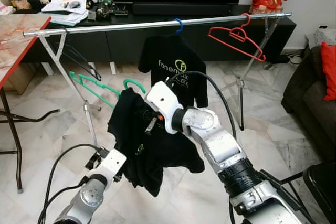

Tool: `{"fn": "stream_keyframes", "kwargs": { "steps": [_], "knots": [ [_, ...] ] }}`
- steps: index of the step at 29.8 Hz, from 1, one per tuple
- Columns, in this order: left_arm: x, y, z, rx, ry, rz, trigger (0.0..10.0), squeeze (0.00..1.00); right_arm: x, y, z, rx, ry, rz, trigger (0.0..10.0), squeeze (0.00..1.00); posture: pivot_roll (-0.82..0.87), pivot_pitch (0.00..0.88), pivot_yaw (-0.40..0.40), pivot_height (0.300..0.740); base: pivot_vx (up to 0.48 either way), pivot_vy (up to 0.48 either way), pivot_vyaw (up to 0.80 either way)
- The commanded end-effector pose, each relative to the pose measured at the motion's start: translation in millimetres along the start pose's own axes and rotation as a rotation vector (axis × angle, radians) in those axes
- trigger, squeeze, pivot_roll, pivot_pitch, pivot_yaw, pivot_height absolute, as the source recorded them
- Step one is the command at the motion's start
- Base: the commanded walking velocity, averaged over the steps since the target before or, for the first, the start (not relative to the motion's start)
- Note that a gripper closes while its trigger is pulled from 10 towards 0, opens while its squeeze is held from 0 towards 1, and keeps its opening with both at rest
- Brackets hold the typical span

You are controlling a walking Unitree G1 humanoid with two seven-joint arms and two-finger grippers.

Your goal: Hang hanger

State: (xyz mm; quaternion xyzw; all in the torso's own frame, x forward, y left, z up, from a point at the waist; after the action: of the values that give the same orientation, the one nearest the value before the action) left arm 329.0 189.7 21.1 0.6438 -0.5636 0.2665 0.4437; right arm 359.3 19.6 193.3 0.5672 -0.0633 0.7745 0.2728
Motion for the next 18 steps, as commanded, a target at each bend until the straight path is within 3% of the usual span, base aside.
{"fn": "stream_keyframes", "kwargs": {
  "steps": [1, 13, 18],
  "knots": [
    [-1, 0.6, -1.6, 0.015, 0.005, 0.002, 10.0, 0.00, 13, 0.3, 4.3, -0.009, 0.007, 0.043, 0.0, 0.00, 0.00, 0.114, -0.041, 0.740, 0.000, 0.000, 0.00],
    [5, 1.9, -17.8, 0.118, 0.014, 0.058, 10.0, 0.00, 10, 0.9, 3.6, -0.007, 0.003, 0.034, 0.0, 0.00, 0.00, 0.115, -0.041, 0.740, 0.000, 0.000, 0.00],
    [7, 1.5, -17.5, 0.119, 0.025, 0.072, 10.0, 0.00, 8, 1.0, 1.8, -0.003, 0.002, 0.032, 0.0, 0.00, 0.00, 0.114, -0.040, 0.740, 0.000, 0.000, 0.00]
  ]
}}
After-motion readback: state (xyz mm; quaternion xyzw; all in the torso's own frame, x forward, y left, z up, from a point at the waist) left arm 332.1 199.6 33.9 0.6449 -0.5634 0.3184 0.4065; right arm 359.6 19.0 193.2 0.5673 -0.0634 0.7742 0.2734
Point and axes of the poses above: a point about 5 cm out from each wrist's last joint towards the gripper, its own y axis pointing back from the gripper into the wrist, its own x axis along the axis of the wrist's last joint, z = x × y, the point moved 3 cm from there along -y, pointing out of the wrist towards the gripper, and after that the axes turned 6 degrees about y, right-handed, at the moved point
